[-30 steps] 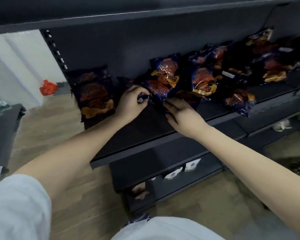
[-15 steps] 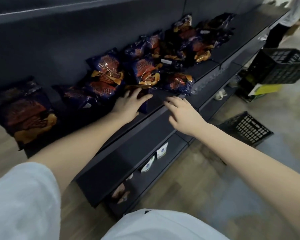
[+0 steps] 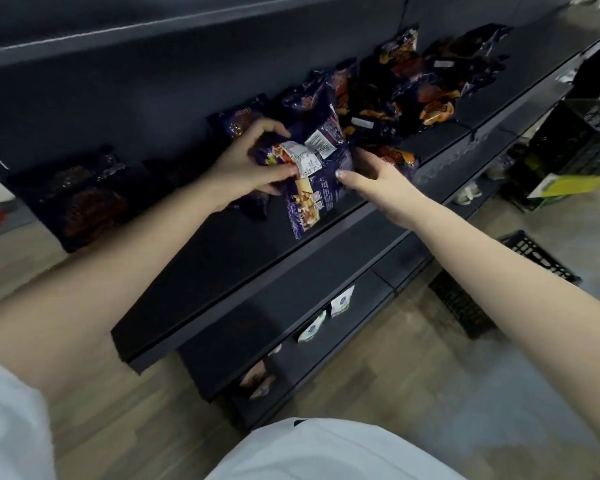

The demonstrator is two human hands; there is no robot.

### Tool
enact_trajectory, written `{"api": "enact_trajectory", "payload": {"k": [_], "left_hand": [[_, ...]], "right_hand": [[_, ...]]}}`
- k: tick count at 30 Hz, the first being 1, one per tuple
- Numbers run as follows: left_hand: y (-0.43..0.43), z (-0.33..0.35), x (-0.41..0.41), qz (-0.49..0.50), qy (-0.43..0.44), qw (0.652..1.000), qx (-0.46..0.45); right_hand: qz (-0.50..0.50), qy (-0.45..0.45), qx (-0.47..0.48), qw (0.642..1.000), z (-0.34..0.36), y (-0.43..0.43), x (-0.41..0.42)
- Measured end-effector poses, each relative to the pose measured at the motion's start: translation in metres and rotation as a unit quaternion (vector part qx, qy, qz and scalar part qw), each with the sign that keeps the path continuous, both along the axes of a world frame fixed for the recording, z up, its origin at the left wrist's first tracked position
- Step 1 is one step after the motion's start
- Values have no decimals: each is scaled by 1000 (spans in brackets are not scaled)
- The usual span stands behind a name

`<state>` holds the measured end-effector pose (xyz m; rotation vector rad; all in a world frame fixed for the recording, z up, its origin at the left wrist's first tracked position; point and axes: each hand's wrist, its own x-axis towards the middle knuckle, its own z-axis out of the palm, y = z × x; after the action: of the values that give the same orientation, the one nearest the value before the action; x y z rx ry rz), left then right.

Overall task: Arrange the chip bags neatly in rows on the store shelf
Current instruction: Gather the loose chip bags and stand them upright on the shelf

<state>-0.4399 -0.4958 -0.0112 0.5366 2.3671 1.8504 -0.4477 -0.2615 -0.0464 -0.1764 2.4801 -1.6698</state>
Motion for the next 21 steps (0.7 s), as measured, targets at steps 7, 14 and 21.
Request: {"api": "enact_trajectory", "payload": {"k": [7, 14, 21], "left_hand": [[-61, -17, 9, -113, -160, 975, 107], [-98, -13, 24, 223, -12, 971, 90], [-122, -2, 59, 146, -219, 953, 149]], "right_hand": [[142, -172, -181, 958, -15, -45, 3], [59, 26, -154, 986, -8, -91, -10], [77, 586, 210, 779, -17, -166, 11]]}}
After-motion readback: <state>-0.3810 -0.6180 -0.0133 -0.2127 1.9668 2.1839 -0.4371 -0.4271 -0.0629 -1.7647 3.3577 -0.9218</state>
